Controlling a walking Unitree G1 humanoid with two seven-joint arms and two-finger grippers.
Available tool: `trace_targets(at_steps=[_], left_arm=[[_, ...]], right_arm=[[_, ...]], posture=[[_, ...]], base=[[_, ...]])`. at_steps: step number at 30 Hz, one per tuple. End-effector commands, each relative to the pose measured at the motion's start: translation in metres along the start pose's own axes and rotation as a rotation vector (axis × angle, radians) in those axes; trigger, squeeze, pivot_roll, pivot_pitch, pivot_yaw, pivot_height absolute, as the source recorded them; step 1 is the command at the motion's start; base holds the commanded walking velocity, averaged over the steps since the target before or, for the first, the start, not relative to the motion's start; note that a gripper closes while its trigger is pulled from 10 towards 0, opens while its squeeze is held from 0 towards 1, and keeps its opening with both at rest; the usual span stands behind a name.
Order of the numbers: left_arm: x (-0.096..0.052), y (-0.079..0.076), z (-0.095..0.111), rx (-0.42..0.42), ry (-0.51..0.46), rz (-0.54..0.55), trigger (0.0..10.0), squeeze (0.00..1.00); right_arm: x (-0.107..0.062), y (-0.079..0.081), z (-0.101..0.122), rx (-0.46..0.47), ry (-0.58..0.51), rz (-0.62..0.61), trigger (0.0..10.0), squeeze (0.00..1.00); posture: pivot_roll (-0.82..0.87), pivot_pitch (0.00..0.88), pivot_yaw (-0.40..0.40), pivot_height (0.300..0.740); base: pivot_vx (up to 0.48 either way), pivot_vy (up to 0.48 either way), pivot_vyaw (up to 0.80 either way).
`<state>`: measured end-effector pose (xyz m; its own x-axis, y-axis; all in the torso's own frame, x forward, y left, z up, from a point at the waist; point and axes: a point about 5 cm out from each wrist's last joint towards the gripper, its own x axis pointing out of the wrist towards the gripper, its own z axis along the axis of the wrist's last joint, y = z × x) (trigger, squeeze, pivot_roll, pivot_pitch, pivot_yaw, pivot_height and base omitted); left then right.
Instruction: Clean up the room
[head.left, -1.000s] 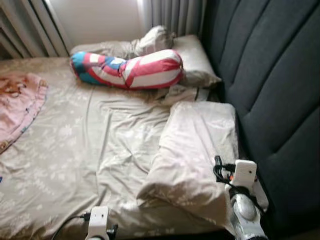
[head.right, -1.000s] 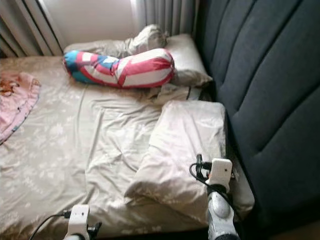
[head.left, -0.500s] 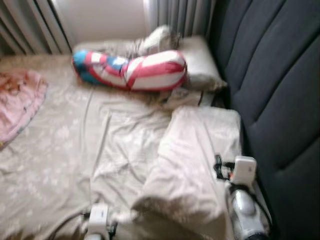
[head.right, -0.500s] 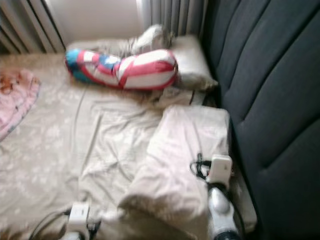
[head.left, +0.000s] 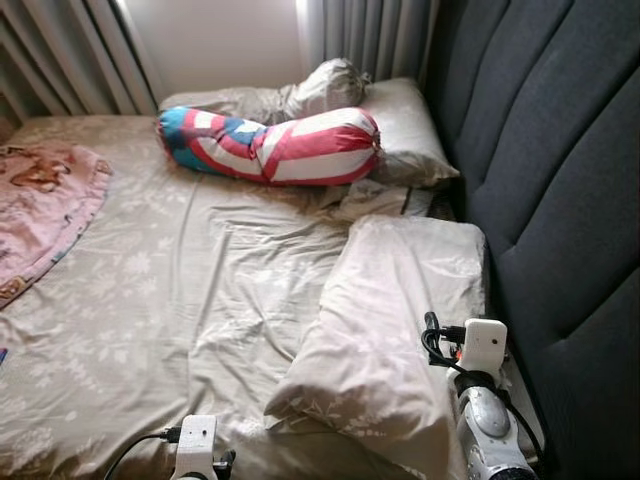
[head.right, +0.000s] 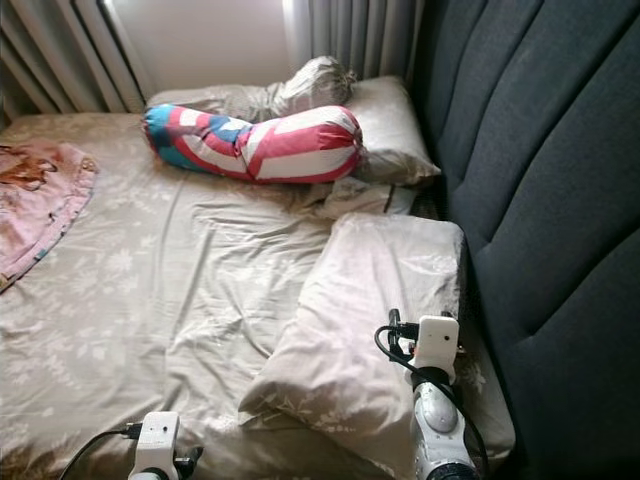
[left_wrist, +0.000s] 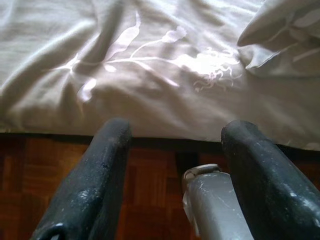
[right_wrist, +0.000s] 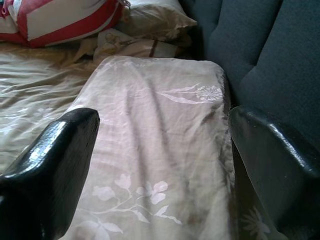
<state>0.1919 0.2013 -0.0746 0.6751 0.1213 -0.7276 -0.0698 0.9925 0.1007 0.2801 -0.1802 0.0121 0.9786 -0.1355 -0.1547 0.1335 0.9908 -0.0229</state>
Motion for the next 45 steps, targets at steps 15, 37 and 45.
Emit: trace_targets(at_steps=[15, 37, 45], left_arm=[[-0.001, 0.003, -0.006, 0.010, 0.026, 0.001, 10.0, 0.00], [0.000, -0.003, 0.000, 0.007, -0.001, -0.005, 10.0, 0.00], [0.000, -0.003, 0.000, 0.010, 0.001, -0.008, 10.0, 0.00]], right_arm=[[-0.003, -0.005, -0.013, 0.011, 0.094, -0.033, 10.0, 0.00], [-0.007, -0.018, -0.028, 0.053, 0.238, -0.161, 10.0, 0.00], [-0.005, -0.019, -0.023, 0.067, 0.206, -0.166, 10.0, 0.00]], posture=[[-0.05, 0.058, -0.003, 0.740], [-0.05, 0.056, -0.002, 0.700], [-0.04, 0.047, -0.001, 0.690]], base=[[0.000, -0.123, 0.00], [0.000, 0.000, 0.00], [0.000, 0.000, 0.00]])
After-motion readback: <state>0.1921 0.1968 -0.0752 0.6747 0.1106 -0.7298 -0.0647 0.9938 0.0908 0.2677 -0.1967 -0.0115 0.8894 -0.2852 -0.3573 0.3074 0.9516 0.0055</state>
